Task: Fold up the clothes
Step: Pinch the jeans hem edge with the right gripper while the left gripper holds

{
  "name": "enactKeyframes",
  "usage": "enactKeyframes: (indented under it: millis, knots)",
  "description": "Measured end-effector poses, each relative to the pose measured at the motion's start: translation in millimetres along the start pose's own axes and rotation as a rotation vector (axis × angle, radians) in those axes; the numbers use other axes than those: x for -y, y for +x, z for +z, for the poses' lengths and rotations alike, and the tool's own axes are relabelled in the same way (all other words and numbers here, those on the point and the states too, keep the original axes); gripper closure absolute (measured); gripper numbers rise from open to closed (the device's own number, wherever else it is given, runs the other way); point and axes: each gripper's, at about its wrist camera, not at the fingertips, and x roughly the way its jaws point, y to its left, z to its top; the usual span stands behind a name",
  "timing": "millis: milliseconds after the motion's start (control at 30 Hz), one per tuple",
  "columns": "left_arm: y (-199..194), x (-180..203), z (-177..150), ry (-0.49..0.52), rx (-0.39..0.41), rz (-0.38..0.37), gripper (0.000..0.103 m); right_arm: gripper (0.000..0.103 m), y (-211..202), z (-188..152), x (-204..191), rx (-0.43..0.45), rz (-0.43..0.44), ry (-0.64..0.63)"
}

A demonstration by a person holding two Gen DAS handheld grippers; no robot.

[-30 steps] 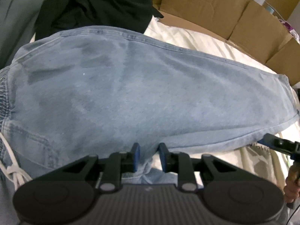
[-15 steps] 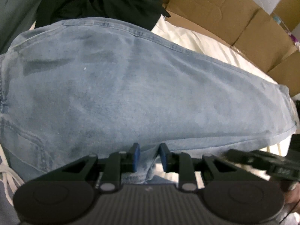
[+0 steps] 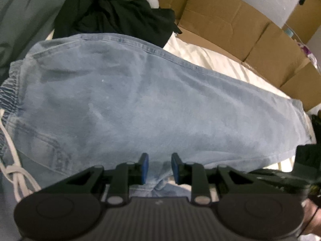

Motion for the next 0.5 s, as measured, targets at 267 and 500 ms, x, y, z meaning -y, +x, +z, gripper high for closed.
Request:
enactKeyframes:
  millis: [267,500]
  knots:
    - [-18.2,20.4,-15.9,0.094,0.038,-0.046,0.075,0.103,-24.6,-16.7,5.8,0.043,0.048,0.286]
    - [8.2,14.8,-24.4,0.1,0.001,-0.019,0.077,0.103,-25.1,-17.6,5.6,0.056,0.061,0.286]
